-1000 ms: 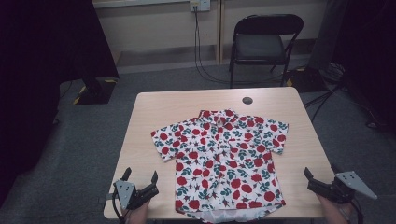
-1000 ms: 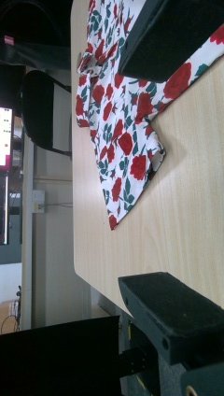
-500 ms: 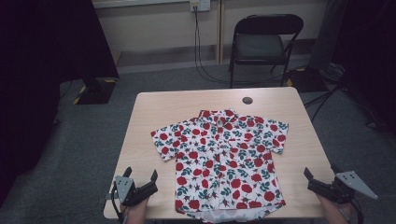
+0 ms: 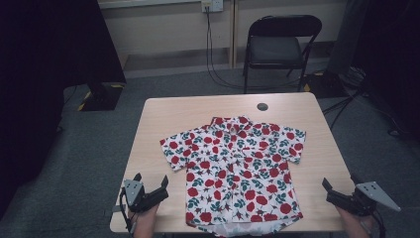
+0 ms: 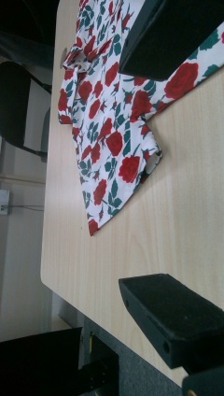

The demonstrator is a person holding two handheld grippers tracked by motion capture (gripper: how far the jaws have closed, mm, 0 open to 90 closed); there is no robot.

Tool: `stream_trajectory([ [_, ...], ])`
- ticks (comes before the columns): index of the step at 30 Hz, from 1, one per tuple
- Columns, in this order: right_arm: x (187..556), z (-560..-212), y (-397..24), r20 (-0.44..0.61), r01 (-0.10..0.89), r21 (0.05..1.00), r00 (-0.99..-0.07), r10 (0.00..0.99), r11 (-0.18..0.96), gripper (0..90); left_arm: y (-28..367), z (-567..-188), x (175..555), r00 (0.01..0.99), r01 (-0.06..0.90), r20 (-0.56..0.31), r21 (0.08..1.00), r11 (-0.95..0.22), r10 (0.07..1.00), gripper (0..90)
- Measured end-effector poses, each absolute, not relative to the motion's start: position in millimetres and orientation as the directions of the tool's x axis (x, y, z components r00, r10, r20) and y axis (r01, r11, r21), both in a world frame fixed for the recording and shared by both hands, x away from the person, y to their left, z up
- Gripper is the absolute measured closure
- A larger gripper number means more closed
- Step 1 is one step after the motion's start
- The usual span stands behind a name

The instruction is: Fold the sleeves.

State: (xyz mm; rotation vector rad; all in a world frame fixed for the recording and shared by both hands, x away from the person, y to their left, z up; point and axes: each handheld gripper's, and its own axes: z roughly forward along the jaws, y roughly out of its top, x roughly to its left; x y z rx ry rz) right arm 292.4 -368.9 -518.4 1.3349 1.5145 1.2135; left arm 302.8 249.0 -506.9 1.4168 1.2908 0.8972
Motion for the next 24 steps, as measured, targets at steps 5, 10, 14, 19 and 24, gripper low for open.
stream_trajectory([
  [5,293,-518,-370,0.047,0.263,0.965,-0.161,0.986,-0.003,0.0,245,-499,310,0.168,0.265,-0.084,0.964,0.037,0.982,0.2],
  [10,293,-518,-370,0.047,0.262,0.965,-0.161,0.986,-0.003,0.0,240,-494,322,0.163,0.278,-0.094,0.960,0.046,0.982,0.2],
  [14,293,-518,-370,0.050,0.262,0.965,-0.163,0.985,-0.006,0.0,237,-490,328,0.160,0.295,-0.093,0.955,0.043,0.983,0.2],
  [19,293,-518,-370,0.055,0.263,0.965,-0.165,0.985,-0.009,0.0,236,-481,335,0.159,0.296,-0.084,0.955,0.034,0.984,0.2],
  [24,293,-518,-370,0.058,0.266,0.964,-0.167,0.984,-0.012,0.0,233,-474,342,0.163,0.294,-0.078,0.955,0.027,0.984,0.2],
])
